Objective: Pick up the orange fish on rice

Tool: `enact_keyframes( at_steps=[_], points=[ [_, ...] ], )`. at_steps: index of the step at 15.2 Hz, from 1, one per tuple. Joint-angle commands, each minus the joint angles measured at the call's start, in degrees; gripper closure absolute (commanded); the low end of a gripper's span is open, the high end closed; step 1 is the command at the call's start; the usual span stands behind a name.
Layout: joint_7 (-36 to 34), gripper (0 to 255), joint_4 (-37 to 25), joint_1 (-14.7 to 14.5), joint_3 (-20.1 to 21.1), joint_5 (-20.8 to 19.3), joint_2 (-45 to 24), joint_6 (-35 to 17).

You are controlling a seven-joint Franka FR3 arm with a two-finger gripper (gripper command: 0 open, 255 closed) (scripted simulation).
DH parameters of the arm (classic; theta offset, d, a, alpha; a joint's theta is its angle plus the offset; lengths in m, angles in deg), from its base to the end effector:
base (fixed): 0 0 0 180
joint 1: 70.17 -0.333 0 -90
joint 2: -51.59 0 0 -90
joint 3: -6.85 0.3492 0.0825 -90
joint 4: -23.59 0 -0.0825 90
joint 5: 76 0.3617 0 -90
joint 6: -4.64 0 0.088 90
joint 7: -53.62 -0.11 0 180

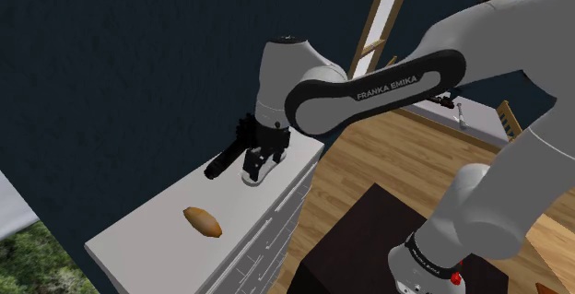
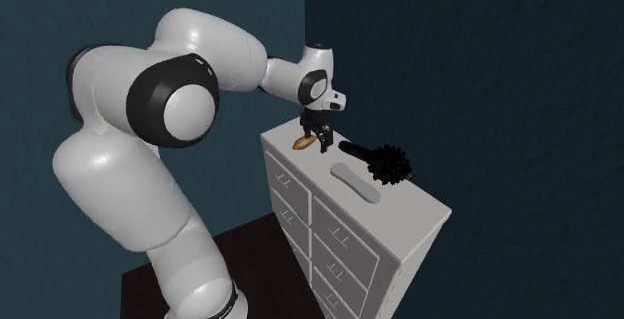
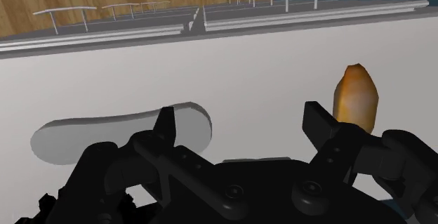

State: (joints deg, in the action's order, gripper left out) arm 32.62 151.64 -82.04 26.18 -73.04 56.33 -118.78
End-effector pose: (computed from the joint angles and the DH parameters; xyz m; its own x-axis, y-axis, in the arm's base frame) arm 0.4164 0.2578 0.4460 0.9890 0.1479 -0.0080 0.1478 -0.9889 -0.0137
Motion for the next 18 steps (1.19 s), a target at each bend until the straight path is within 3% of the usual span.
enact_keyframes(
  at_steps=[1,14,18],
  points=[
    [-2.5,0,-2.7,-0.9,1.3,-1.2,-4.1,-1.3],
    [-13.8,0,-25.3,-9.9,2.9,-11.7,-30.7,-4.0],
    [-14.2,0,-24.6,-10.2,2.4,-12.5,-32.4,-6.4]
  ],
)
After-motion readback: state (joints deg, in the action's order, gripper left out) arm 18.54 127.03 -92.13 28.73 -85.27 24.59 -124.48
